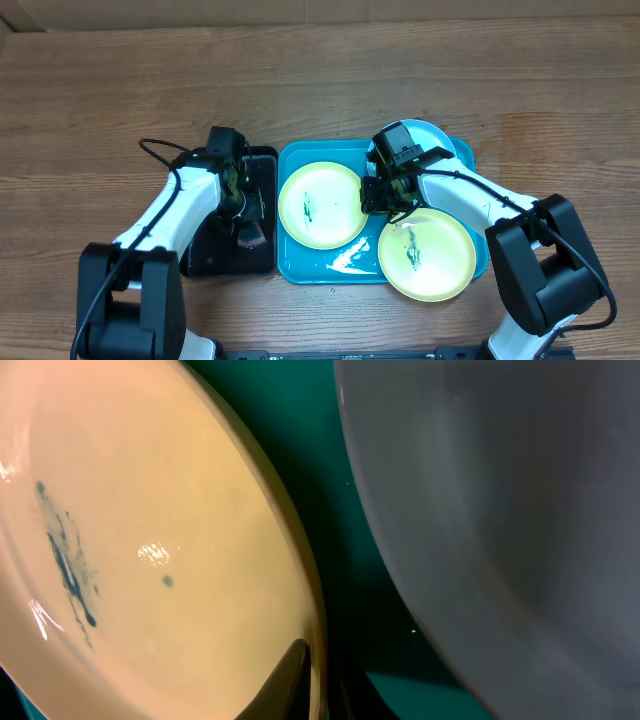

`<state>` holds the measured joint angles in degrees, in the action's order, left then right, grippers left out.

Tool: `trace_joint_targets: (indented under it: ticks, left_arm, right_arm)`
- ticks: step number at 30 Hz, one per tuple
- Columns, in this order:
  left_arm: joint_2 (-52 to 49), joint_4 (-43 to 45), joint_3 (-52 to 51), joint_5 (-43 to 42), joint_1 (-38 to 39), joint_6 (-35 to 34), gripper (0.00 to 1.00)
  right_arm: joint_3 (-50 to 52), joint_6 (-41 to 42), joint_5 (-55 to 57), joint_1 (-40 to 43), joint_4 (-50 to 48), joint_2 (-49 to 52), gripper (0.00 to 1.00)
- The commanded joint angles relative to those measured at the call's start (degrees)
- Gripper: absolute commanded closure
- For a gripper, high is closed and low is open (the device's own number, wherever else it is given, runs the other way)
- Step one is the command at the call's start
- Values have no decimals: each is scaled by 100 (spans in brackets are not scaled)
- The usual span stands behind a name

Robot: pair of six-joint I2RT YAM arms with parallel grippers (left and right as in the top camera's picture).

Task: Clean dirty plates on tray and stack at the side
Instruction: 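Lower the left gripper onto the sponge in the black tray and grasp it, then lift the sponge with the left gripper and carry it to the upper-left yellow plate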

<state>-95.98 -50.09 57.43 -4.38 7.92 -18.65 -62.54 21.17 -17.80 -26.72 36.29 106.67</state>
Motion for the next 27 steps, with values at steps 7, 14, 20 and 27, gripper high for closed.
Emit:
trace_joint_targets:
  ticks: [7, 14, 20, 27]
  left_arm:
    - [1703, -42, 210, 1318, 468, -131, 96]
    - [2629, 146, 210, 2973, 1287, -463, 96]
    - [2887, 293, 210, 4059, 2044, -627, 96]
    - [2887, 295, 210, 4660, 2371, -732, 96]
  right_arm:
    - [35, -9, -63, -26, -31, -13, 91]
    - [37, -13, -63, -26, -28, -13, 91]
    - [35, -15, -63, -26, -28, -13, 91]
    - [35, -35, -63, -26, -28, -13, 91]
